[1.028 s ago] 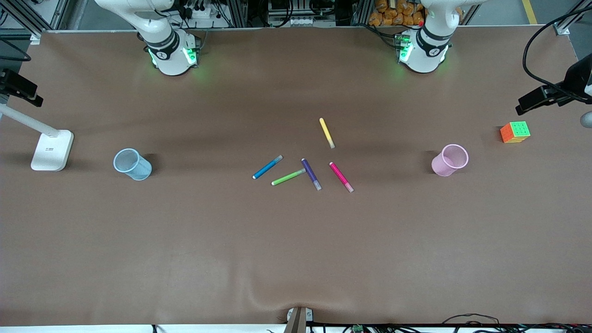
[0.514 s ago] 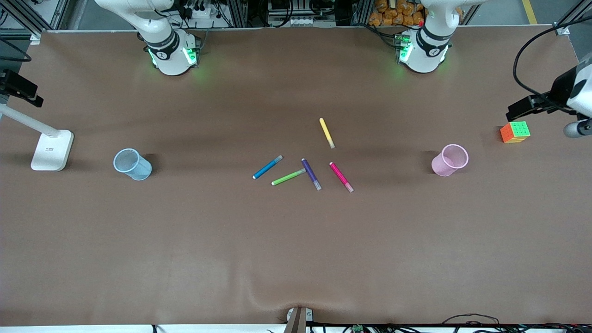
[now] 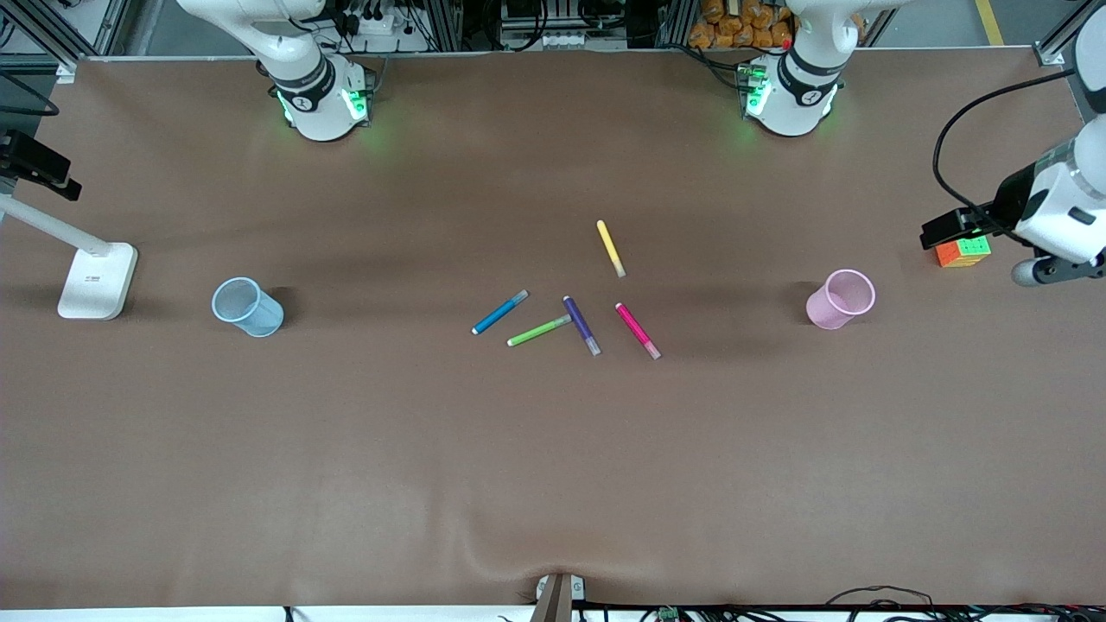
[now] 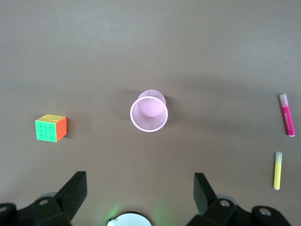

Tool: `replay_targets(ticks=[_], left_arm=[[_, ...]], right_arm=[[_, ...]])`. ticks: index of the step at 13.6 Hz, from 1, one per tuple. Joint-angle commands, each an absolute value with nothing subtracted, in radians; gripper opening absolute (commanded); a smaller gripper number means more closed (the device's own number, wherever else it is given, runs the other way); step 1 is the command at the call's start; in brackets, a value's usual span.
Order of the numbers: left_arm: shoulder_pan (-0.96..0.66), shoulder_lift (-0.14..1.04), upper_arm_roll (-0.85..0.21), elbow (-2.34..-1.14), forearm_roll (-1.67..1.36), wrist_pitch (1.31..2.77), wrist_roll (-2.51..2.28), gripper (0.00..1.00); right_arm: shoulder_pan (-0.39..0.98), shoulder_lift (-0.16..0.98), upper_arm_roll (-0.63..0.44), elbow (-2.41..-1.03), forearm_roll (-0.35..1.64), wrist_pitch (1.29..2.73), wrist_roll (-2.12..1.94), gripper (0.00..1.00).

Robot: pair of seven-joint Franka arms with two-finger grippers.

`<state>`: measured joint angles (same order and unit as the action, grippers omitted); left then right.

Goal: Place pink and blue markers in matching cups

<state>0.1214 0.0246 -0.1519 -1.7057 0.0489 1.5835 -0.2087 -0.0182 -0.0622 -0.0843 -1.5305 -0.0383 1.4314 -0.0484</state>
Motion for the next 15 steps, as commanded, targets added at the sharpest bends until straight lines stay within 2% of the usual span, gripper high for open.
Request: replay_targets(ticks=[1, 15], left_arm=[[0.120, 0.038, -0.170, -1.706, 0.035, 1.594, -0.219, 1.00], [0.126, 0.075, -0.172, -1.706, 0.037, 1.628, -0.224, 1.00]], right_arm=[[-0.037, -0.054, -0.077, -1.516, -0.021, 1.424, -0.051, 1.00], [-0.038, -0.049, -0.077, -1.516, -0.021, 1.424, -0.051, 1.00]])
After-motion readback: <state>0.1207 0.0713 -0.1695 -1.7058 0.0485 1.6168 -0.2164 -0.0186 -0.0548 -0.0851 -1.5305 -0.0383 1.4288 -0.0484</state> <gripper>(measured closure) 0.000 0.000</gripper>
